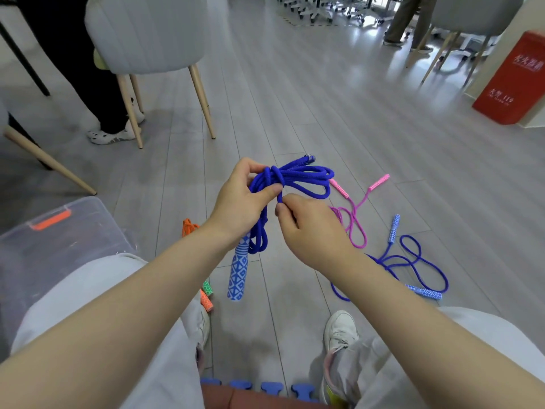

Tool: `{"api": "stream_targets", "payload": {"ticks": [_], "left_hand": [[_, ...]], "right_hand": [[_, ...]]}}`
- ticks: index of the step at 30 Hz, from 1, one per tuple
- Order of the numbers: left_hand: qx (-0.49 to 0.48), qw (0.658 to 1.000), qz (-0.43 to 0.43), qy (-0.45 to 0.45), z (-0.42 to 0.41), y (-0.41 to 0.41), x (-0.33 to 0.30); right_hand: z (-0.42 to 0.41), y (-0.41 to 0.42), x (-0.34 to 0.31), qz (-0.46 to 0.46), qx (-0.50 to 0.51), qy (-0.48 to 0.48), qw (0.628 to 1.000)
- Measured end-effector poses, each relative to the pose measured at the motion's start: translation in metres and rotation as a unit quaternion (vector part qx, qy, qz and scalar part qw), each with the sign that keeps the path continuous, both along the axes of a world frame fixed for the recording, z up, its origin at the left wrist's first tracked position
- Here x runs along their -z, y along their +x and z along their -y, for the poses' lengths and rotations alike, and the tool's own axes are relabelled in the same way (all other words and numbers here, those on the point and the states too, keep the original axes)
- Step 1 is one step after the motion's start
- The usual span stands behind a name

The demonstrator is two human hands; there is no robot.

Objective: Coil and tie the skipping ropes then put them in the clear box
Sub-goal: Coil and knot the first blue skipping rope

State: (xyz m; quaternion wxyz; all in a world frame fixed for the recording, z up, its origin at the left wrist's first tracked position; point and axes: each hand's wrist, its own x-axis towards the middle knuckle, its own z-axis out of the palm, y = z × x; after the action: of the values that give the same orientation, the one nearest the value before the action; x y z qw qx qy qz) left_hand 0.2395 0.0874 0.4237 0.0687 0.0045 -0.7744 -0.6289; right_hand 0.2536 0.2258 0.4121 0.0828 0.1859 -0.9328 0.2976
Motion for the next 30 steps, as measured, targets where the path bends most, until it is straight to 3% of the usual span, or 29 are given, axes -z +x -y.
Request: {"api": "stream_targets", "payload": {"ticks": [3,9,17,19,23,28,30], "left_hand": [[-0.014,0.998,0.040,0.044,-0.002,0.000,0.006],[0.048,0.992,-0.016,-0.116,-0.011,0.002,0.008],[-0.001,0.983,-0.057,-0.172,0.001,-0.007,0.003],[-0.004,0.990,-0.038,-0.139,0.003,-0.011,0.001],[-0.006,0.990,0.077,0.121,-0.002,-0.010,0.000],[0.011,0.977,0.124,0.171,0.000,-0.010,-0.001],[0.025,0.972,0.135,0.191,0.000,-0.011,-0.002]], "right_hand": [[0.000,-0.002,0.002,0.026,-0.006,0.035,0.999],[-0.006,-0.006,0.002,0.064,-0.011,0.065,0.996],[-0.001,-0.008,-0.005,0.028,-0.010,0.023,0.999],[0.002,-0.009,-0.008,0.027,-0.005,0.002,1.000],[0.009,-0.008,-0.004,0.081,0.002,-0.014,0.997],[0.004,-0.005,-0.002,0.189,-0.027,-0.122,0.974],[0.000,-0.006,-0.005,0.182,-0.028,-0.107,0.977]]}}
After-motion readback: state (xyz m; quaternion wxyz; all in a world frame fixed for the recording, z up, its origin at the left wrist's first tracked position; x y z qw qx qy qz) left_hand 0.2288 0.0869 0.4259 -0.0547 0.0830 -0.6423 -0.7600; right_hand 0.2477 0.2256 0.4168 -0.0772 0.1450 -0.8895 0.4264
